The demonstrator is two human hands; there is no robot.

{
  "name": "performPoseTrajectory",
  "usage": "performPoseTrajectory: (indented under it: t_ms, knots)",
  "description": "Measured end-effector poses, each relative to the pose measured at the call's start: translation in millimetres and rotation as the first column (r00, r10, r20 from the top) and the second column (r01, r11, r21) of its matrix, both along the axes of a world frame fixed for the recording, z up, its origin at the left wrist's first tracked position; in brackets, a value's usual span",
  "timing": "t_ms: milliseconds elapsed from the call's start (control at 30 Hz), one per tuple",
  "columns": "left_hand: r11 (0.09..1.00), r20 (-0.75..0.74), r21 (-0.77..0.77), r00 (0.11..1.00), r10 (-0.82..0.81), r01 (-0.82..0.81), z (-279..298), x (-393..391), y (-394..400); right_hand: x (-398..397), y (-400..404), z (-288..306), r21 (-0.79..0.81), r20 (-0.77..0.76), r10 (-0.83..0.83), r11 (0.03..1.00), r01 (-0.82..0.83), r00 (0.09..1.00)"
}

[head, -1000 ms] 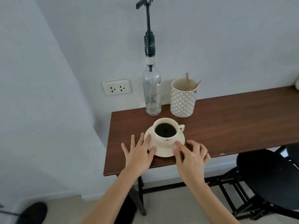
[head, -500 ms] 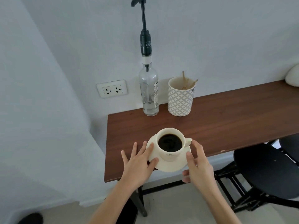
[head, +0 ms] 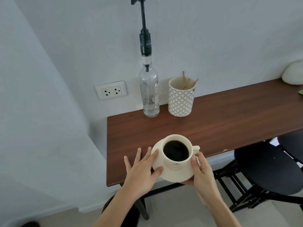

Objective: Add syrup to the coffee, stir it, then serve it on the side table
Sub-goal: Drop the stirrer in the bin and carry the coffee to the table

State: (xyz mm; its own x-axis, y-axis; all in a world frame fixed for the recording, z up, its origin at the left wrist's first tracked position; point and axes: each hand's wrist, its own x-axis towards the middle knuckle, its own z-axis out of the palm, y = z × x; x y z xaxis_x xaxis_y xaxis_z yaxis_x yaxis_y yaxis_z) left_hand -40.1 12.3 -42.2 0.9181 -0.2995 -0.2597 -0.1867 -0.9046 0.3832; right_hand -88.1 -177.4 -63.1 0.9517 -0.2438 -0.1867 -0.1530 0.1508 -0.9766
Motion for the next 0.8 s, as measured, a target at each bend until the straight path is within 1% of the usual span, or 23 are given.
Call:
performPoseTrajectory:
  t_ms: [133, 333, 400, 433, 467, 533, 567, 600, 633, 667, 733, 800]
  knots:
    - [0.999, -0.021, -0.037, 1.0, 0.008, -0.009, -2.0, -9.3, -3.8, -6.8, 0.4, 1.5, -0.015, 0.011, -0.006, 1.0, 0.007, 1.0]
    - [0.994, 0.009, -0.074, 0.997, 0.075, -0.074, -4.0, -27.2, -10.9, -8.3, -3.8, -7.0, -0.086, 0.052, -0.029, 0.996, 0.033, 0.998]
    - [0.988, 0.037, -0.091, 0.991, 0.125, -0.121, -4.7, -35.1, -13.7, -8.3, -3.6, -9.4, -0.1, 0.07, -0.032, 0.994, 0.039, 0.997]
    - [0.981, 0.066, -0.117, 0.984, 0.164, -0.155, -6.5, -42.0, -15.7, -8.2, -3.8, -10.6, -0.102, 0.074, -0.033, 0.994, 0.04, 0.997]
    - [0.964, 0.102, -0.177, 0.971, 0.217, -0.197, -9.5, -50.9, -17.7, -8.5, -4.3, -11.7, -0.106, 0.078, -0.034, 0.993, 0.042, 0.996]
    - [0.879, 0.187, -0.394, 0.913, 0.361, -0.267, -16.0, -71.1, -21.9, -8.4, -5.9, -14.6, -0.12, 0.092, -0.034, 0.992, 0.045, 0.995]
    - [0.819, 0.201, -0.49, 0.875, 0.44, -0.299, -19.6, -79.8, -23.1, -8.5, -6.9, -15.6, -0.125, 0.099, -0.028, 0.991, 0.041, 0.995]
    - [0.764, 0.186, -0.551, 0.842, 0.506, -0.337, -20.1, -86.5, -25.3, -8.6, -7.8, -16.6, -0.124, 0.102, -0.018, 0.992, 0.03, 0.995]
    - [0.704, 0.114, -0.589, 0.822, 0.558, -0.396, -20.6, -91.9, -27.9, -9.1, -8.6, -17.0, -0.119, 0.103, -0.004, 0.993, 0.016, 0.995]
    - [0.645, 0.003, -0.61, 0.813, 0.582, -0.46, -21.3, -95.5, -30.5, -9.8, -9.3, -17.4, -0.111, 0.102, 0.013, 0.994, -0.001, 0.995]
    - [0.522, -0.212, -0.674, 0.814, 0.541, -0.523, -23.7, -98.1, -34.7, -11.6, -10.9, -17.9, -0.083, 0.101, 0.037, 0.996, -0.029, 0.994]
    - [0.392, -0.346, -0.744, 0.814, 0.467, -0.541, -24.1, -99.2, -35.9, -13.5, -13.3, -18.4, -0.057, 0.099, 0.055, 0.997, -0.049, 0.994]
